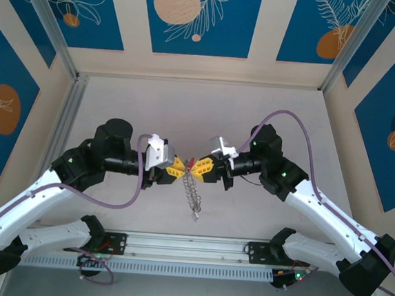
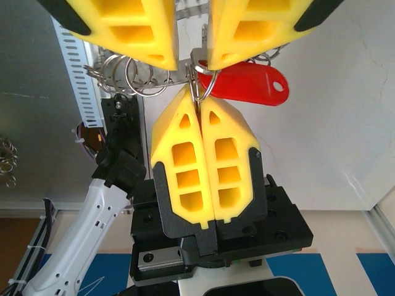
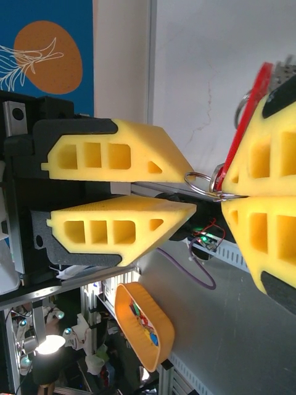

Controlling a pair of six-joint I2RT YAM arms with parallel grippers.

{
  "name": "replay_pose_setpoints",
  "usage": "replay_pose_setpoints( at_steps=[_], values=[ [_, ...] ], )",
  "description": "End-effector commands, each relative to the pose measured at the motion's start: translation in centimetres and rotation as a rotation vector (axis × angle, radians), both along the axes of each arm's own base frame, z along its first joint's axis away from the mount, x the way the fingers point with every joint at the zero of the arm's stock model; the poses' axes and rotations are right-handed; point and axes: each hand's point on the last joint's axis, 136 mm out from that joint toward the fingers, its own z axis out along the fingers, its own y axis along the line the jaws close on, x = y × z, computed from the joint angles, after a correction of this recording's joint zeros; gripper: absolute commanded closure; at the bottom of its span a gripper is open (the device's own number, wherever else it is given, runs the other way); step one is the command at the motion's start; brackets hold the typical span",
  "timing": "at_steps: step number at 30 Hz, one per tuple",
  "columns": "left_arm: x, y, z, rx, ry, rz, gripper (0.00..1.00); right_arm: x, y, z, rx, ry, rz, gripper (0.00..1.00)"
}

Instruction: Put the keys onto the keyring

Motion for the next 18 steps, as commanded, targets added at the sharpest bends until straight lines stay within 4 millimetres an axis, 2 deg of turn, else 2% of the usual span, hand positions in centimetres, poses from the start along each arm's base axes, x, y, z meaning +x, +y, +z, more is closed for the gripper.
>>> replay_pose_setpoints(
  at_steps=[1,18],
  values=[
    [-0.53,0.33,0.93,0.003,-0.037,-0.014,0.8,-0.88,-0.11,1.78,0.035,-0.036,0.045,1.0],
    [-0.71,-0.31,1.61,-0.007,-0.051,-0.05,0.73,-0.96,0.18,1.42,0.022,-0.024,0.053,1.0]
  ],
)
